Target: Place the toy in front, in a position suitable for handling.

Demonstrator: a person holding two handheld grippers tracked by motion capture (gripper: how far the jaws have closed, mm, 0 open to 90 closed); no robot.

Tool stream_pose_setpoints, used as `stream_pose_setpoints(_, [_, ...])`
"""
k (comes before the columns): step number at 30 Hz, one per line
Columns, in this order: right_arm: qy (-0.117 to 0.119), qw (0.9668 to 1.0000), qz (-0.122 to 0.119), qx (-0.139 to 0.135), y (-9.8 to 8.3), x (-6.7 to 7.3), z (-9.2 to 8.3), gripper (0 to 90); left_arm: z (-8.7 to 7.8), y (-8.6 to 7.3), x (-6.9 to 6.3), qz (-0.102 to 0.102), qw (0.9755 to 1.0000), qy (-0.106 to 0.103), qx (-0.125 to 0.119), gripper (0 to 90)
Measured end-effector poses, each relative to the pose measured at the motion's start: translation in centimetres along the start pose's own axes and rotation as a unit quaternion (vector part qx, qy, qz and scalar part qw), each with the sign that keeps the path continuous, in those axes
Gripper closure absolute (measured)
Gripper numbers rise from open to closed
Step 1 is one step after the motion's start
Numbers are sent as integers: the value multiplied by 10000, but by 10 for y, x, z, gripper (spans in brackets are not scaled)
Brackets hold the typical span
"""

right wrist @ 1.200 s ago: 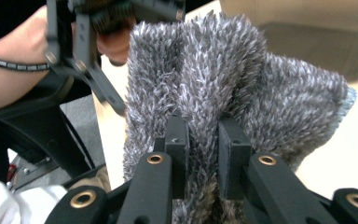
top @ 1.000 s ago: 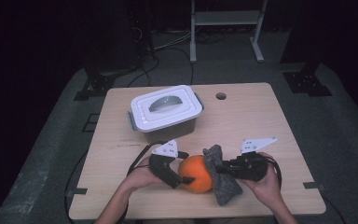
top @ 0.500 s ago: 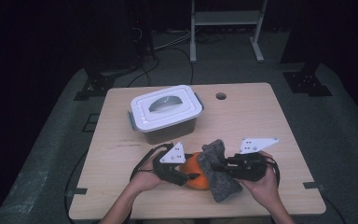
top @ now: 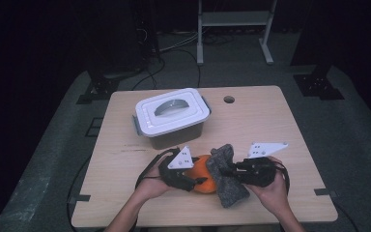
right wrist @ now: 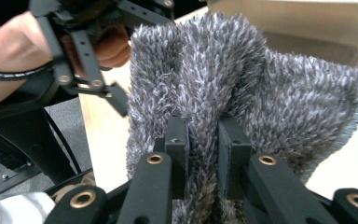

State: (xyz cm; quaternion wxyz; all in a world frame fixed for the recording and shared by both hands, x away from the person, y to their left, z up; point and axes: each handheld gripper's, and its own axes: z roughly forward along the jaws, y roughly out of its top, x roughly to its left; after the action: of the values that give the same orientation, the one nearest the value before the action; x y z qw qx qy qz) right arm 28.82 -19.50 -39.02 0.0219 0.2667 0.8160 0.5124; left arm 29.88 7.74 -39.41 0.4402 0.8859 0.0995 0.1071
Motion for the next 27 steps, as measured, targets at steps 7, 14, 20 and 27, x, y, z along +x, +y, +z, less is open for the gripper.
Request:
stream_pose_setpoints(7, [-293,9990,254,225,-11,-18,-6,758,0,1,-3,127,9980,-613,-57,288])
stream_pose_setpoints(14, [-321,9981,444,280,-15,-25,-9,757,9,-6,1,214,9997,-148,49,228])
stream_pose_setpoints(20, [-257,9994,252,-1,-4,-12,-17,763,5,-7,1,249,9996,-78,-143,474])
stream_pose_setpoints(27, [-146,9999,55,37,1,-2,-9,762,-3,2,-4,283,9994,-143,-142,506])
